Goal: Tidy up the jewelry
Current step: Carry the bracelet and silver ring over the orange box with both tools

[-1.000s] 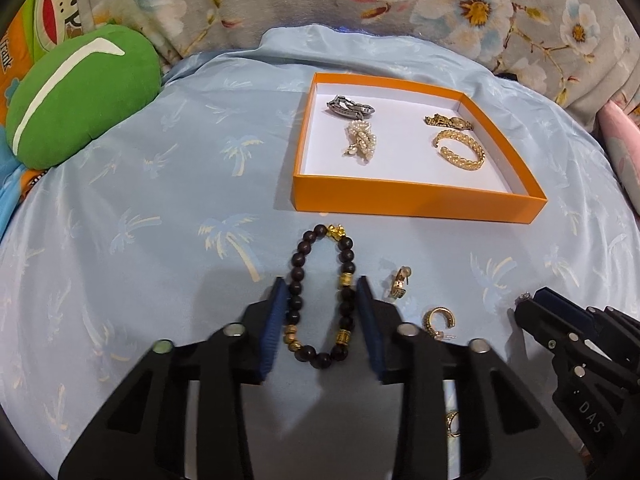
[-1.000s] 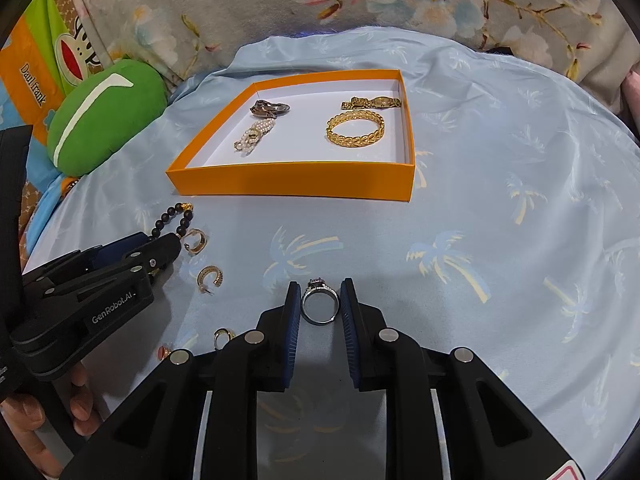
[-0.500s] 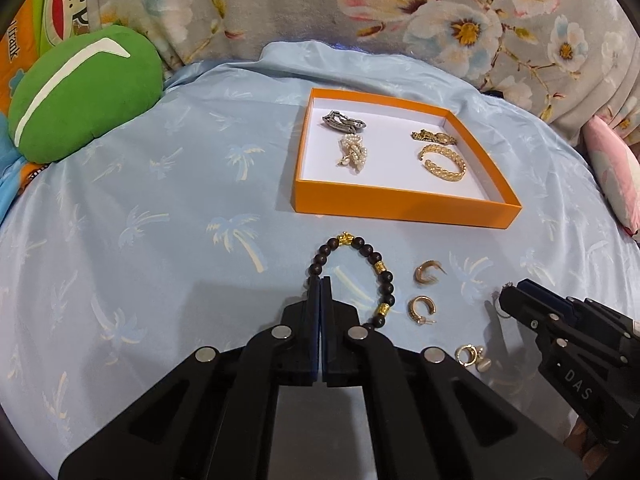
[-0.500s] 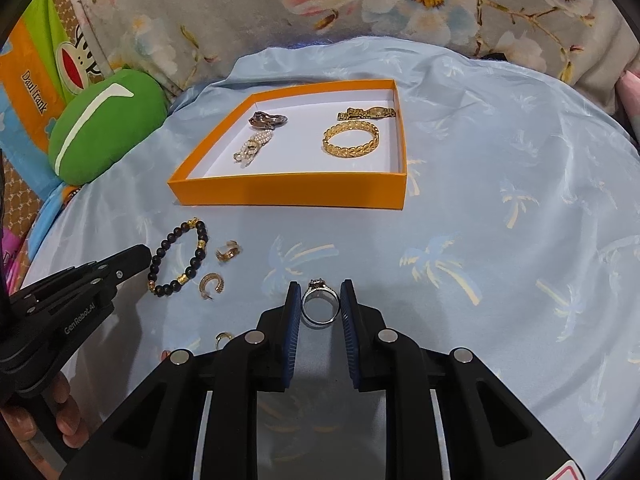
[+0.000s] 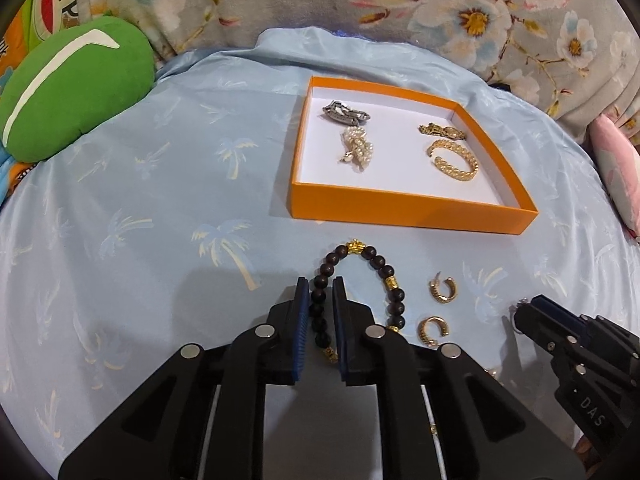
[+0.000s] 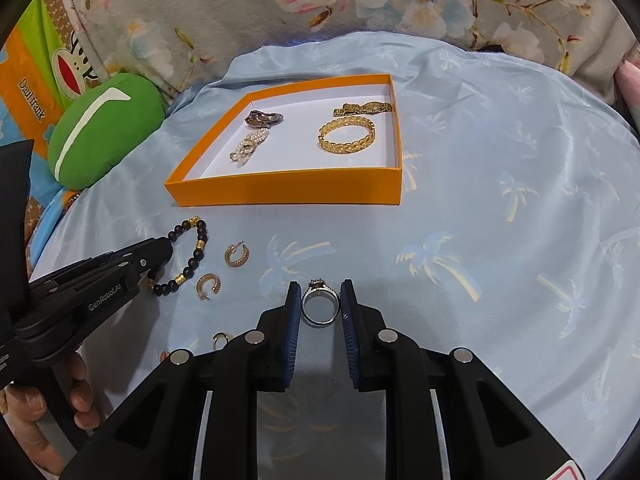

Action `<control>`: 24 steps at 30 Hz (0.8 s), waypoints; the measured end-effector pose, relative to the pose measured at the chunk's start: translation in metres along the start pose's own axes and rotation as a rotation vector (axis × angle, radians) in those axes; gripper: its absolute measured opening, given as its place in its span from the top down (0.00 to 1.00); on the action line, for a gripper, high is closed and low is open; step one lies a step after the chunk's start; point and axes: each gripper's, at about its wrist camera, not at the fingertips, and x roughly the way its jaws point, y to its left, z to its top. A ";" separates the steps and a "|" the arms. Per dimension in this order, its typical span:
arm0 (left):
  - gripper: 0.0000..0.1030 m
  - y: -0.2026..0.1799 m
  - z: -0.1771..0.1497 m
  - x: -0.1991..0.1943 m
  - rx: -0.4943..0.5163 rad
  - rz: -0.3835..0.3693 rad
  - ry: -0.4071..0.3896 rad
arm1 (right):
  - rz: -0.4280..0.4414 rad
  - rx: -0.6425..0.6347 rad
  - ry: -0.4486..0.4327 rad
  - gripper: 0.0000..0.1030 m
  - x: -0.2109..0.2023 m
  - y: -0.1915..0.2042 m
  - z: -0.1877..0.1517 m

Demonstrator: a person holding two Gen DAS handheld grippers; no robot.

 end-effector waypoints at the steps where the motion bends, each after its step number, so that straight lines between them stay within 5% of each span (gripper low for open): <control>1: 0.88 -0.001 -0.001 -0.001 0.004 -0.004 -0.003 | 0.002 0.002 0.002 0.82 0.001 -0.001 0.000; 6: 0.81 -0.005 0.000 0.004 0.027 0.019 0.010 | 0.006 0.002 0.005 0.82 0.002 -0.001 0.000; 8: 0.94 -0.008 0.000 0.004 0.037 0.038 0.011 | 0.008 0.001 0.003 0.82 0.001 -0.001 0.000; 13: 0.94 -0.009 0.000 0.002 0.040 0.022 0.002 | 0.009 0.001 -0.014 0.82 -0.002 -0.001 0.000; 24: 0.94 -0.008 0.016 -0.060 0.028 -0.022 -0.126 | 0.020 -0.018 -0.051 0.82 -0.016 0.005 0.004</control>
